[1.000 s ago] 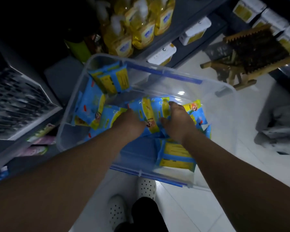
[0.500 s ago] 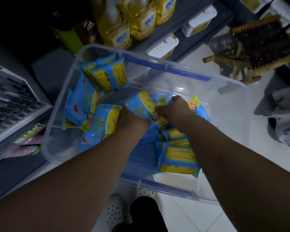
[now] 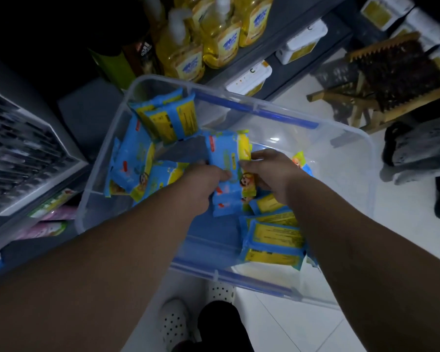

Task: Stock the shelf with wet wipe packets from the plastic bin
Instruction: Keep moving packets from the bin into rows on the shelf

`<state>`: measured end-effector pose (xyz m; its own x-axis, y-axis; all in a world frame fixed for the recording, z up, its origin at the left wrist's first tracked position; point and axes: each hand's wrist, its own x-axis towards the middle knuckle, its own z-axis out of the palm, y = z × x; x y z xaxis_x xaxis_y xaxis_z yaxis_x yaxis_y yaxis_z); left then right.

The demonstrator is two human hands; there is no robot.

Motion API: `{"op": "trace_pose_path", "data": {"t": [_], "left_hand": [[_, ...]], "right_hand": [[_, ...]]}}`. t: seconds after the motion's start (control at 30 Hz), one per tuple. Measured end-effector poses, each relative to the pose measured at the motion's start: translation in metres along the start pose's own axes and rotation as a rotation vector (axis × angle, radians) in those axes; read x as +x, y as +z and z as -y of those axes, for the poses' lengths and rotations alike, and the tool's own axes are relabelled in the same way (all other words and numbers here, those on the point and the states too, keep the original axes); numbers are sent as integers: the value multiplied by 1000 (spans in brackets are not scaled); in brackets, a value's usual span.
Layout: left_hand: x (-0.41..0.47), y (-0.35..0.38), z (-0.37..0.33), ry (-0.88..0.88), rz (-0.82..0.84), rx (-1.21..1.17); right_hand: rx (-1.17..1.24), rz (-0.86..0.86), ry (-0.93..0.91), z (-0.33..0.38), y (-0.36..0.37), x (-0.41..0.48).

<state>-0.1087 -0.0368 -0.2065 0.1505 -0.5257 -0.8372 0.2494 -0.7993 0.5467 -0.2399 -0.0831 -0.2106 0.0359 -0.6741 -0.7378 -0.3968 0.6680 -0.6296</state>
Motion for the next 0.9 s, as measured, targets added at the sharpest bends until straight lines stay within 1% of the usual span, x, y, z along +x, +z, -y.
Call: {"op": "trace_pose_path", "data": {"t": [0.13, 0.2, 0.27, 0.37, 0.43, 0.47, 0.53, 0.6, 0.67, 0.77, 0.9], "left_hand": [[-26, -10, -25, 94, 41, 121], [-45, -17, -39, 116, 88, 146], [-68, -25, -54, 130, 155, 195], [-108, -36, -76, 131, 252, 237], [-136, -42, -92, 143, 303, 214], [-151, -46, -100, 147, 328, 219], [-178, -53, -115, 151, 377, 230], [-205, -61, -128, 163, 418, 236], [-230, -68, -140, 196, 420, 250], [-268, -76, -162, 245, 378, 269], [-322, -83, -196, 363, 221, 326]], "right_hand": [[28, 15, -24, 23, -10, -25], [78, 9, -83, 41, -17, -42], [92, 19, -189, 62, -23, -61], [-24, 103, -321, 95, -33, -93], [-98, 190, -336, 116, -42, -117], [-103, 206, -344, 125, -46, -129], [-57, 186, -357, 141, -56, -153], [38, 149, -372, 157, -65, -175], [137, 111, -382, 174, -74, -195], [258, 88, -392, 202, -90, -228], [402, 122, -449, 243, -108, -273]]}}
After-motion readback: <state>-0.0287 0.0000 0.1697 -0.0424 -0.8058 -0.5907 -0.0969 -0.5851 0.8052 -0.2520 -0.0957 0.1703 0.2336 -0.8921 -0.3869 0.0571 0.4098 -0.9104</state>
